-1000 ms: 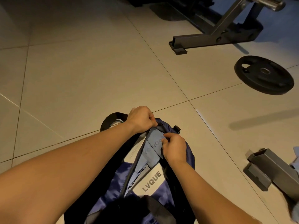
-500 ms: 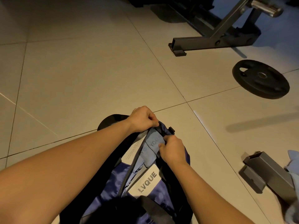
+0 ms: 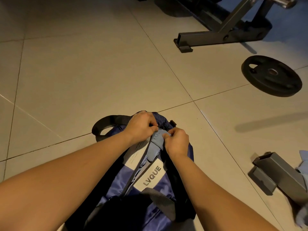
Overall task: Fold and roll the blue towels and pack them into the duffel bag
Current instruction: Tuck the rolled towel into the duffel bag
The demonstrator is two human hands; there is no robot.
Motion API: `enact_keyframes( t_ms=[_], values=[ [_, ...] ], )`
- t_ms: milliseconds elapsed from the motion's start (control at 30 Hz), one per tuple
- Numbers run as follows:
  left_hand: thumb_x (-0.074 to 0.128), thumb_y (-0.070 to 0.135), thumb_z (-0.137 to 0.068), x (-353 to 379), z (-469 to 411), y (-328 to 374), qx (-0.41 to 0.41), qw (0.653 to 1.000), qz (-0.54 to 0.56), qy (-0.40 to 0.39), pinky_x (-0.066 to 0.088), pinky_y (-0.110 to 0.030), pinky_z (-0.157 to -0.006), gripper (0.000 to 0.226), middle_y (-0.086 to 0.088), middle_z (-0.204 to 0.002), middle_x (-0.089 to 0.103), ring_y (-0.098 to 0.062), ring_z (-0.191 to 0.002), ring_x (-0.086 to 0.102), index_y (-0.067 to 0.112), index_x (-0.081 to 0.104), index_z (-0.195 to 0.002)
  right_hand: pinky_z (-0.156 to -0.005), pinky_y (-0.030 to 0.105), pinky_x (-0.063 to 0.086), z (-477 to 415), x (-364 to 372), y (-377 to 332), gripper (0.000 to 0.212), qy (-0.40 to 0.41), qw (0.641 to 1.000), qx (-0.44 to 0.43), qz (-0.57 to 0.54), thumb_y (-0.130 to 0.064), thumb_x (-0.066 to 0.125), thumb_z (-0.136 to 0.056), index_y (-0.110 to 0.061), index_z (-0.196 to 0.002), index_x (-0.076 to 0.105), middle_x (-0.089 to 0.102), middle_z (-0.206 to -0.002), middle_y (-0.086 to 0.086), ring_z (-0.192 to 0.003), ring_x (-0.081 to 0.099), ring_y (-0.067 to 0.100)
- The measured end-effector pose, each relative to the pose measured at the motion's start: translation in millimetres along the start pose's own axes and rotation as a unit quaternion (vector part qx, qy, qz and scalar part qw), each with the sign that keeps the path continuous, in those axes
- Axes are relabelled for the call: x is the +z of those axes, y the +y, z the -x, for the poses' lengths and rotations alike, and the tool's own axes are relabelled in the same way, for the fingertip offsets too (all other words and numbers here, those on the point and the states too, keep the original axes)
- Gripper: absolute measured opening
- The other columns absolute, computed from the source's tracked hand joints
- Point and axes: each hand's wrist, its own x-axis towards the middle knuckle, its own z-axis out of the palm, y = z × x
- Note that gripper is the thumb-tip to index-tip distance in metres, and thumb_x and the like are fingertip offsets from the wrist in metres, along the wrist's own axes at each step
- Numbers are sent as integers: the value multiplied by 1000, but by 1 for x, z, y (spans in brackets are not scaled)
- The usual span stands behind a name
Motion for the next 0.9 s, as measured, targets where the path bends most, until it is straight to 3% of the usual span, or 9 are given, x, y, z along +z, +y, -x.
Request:
enact_keyframes(
  t_ms=[67, 133, 300, 367, 433, 567, 633, 800, 900],
  values=[
    [75, 22, -87, 3, 2, -4, 6, 1000, 27, -12, 52, -41, -85, 7, 8, -94, 71, -16, -94, 62, 17, 79, -83, -58, 24, 35, -1, 6, -1, 10, -23, 1000, -9, 9, -10, 67, -90, -2, -85, 72, 65, -76, 7, -67, 56, 20],
    [72, 26, -90, 9, 8, -8, 26, 999, -21, -35, 51, -43, -87, 10, 6, -99, 71, -19, -98, 62, 18, 79, -88, -61, 23, 36, -2, 8, 1, 12, -56, 998, -17, 16, -6, 62, -91, -1, -86, 73, 65, -76, 8, -65, 53, 19],
    [64, 66, -85, 22, 12, 1, 13, 987, -157, -38, 38, -39, -86, 49, 2, -99, 63, -22, -99, 55, 18, 68, -95, -51, 33, 26, 18, -27, 2, 13, -71, 993, -38, 86, 2, 50, -83, -1, -72, 57, 53, -64, 6, -61, 45, 31],
    [66, 76, -75, 28, 12, 5, 3, 987, -159, -36, 36, -40, -86, 63, 2, -103, 62, -22, -102, 54, 20, 64, -104, -51, 33, 28, 34, -42, 2, 12, -87, 976, -43, 196, -8, 55, -87, -5, -76, 51, 53, -69, 7, -67, 48, 35],
    [69, 78, -70, 32, 13, 8, 0, 987, -157, -38, 34, -40, -87, 72, 2, -111, 62, -23, -109, 53, 22, 60, -115, -59, 30, 34, 48, -49, 2, 20, -122, 935, -43, 330, -31, 59, -94, -12, -91, 52, 60, -90, 5, -78, 56, 28],
    [73, 69, -74, 36, 16, 8, -9, 988, -152, -28, 33, -40, -94, 70, 3, -122, 59, -22, -119, 49, 26, 62, -128, -66, 29, 37, 58, -45, 10, 60, -93, 901, -43, 422, -63, 60, -89, -12, -120, 50, 58, -117, 6, -99, 65, 23],
    [73, 67, -75, 36, 17, 6, -17, 989, -142, -28, 31, -40, -95, 69, 3, -123, 58, -22, -121, 47, 26, 64, -129, -66, 28, 37, 60, -40, 18, 53, -91, 898, -51, 428, -58, 60, -92, -13, -119, 54, 57, -119, 6, -99, 66, 23],
    [76, 65, -73, 39, 16, 8, -34, 990, -132, -23, 30, -40, -91, 62, 4, -115, 55, -22, -116, 44, 26, 62, -120, -65, 29, 35, 59, -47, 27, 4, -139, 889, -91, 426, -17, 57, -94, -17, -97, 55, 61, -108, 4, -94, 64, 26],
    [74, 63, -76, 38, 15, 9, -19, 987, -157, -26, 28, -41, -89, 59, 3, -114, 53, -23, -113, 44, 27, 59, -121, -63, 29, 36, 50, -78, 34, 13, -125, 909, -48, 395, -16, 58, -90, -15, -84, 47, 53, -88, 5, -77, 53, 28]
  ],
)
